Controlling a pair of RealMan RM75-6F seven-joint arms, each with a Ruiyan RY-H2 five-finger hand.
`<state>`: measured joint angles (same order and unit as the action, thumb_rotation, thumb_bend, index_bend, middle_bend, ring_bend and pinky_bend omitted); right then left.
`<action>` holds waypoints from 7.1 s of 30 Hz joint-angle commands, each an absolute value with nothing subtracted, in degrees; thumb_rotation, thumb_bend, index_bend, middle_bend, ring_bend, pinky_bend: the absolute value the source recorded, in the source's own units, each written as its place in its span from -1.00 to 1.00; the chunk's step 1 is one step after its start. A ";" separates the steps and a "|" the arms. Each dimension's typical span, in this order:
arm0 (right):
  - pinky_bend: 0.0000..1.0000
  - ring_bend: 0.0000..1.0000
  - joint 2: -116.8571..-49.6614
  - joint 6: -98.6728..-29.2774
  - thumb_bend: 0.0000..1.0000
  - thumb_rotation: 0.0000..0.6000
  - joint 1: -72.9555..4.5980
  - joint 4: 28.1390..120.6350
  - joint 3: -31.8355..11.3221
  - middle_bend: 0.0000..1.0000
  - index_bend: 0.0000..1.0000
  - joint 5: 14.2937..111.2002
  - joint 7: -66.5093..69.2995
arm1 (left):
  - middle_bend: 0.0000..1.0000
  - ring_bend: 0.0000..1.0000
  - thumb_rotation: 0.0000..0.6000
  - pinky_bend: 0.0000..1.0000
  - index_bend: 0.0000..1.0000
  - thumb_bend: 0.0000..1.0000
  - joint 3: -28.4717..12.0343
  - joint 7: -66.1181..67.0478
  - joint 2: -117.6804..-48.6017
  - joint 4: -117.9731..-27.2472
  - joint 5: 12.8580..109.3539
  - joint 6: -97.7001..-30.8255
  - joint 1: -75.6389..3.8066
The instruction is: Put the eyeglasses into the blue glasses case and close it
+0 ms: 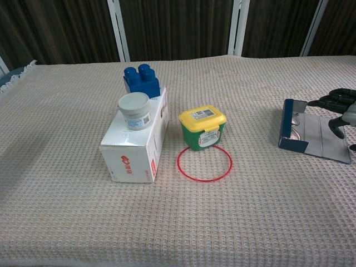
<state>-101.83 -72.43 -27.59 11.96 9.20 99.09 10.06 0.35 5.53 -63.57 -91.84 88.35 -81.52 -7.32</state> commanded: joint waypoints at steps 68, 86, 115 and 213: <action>-1.00 -1.00 -110.43 -65.33 -0.10 1.00 -41.15 12.94 0.87 -0.81 0.32 92.43 0.57 | -1.00 -1.00 1.00 -0.93 -1.00 -0.10 -0.25 4.03 -63.04 -91.44 88.25 -83.76 -6.32; -1.00 -1.00 -111.00 -63.42 0.05 1.00 -40.73 12.23 2.26 -0.79 0.41 93.12 -0.32 | -1.00 -1.00 1.00 -0.93 -1.00 -0.11 -0.12 3.24 -62.91 -91.26 88.88 -84.26 -6.11; -1.00 -1.00 -97.99 -83.28 0.33 1.00 -28.72 32.61 9.58 -0.78 0.52 100.58 -1.31 | -1.00 -1.00 1.00 -0.93 -1.00 -0.11 0.25 2.56 -62.68 -91.31 90.04 -84.84 -5.87; -1.00 -1.00 -91.19 -57.23 -0.17 1.00 -38.54 52.15 -0.54 -0.97 -0.16 89.03 -10.97 | -1.00 -1.00 1.00 -0.93 -1.00 -0.10 0.16 1.58 -62.33 -91.02 90.16 -84.95 -5.69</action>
<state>-91.30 -57.01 -38.65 52.04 -0.46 89.08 -11.22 0.16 1.58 -62.33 -91.02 90.16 -84.95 -5.69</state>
